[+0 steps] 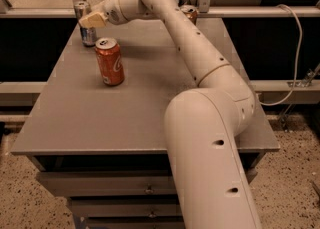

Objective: Knock redbull can over

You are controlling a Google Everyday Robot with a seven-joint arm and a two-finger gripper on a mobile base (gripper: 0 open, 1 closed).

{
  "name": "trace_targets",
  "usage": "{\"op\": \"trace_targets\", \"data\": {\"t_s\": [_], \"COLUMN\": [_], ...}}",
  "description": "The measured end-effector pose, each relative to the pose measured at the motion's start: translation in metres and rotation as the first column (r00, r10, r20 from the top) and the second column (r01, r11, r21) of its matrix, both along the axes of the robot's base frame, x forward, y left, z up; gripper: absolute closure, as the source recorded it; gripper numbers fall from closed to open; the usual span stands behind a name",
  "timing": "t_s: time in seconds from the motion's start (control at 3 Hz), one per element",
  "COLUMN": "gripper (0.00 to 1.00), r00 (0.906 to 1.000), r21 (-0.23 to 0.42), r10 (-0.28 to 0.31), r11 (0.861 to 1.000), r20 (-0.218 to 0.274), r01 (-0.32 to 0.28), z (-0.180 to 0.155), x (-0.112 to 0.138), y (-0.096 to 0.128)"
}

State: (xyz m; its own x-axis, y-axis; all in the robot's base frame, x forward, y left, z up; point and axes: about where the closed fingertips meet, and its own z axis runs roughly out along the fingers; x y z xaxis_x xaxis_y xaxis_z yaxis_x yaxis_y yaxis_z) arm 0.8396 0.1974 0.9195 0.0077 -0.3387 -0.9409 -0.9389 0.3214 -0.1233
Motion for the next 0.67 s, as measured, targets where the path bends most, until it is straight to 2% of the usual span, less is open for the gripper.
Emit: {"op": "trace_targets", "data": {"t_s": [0.33, 0.67], "gripper": [0.81, 1.0], "r00": [0.9997, 0.9992], "r21": [0.038, 0.054], "r10": [-0.02, -0.038], "r11": [0.999, 0.998], "r20": [-0.012, -0.011], "r01": [0.02, 0.038], "z": [0.004, 0.008], "x": [0.005, 0.009], "y": [-0.011, -0.023]}}
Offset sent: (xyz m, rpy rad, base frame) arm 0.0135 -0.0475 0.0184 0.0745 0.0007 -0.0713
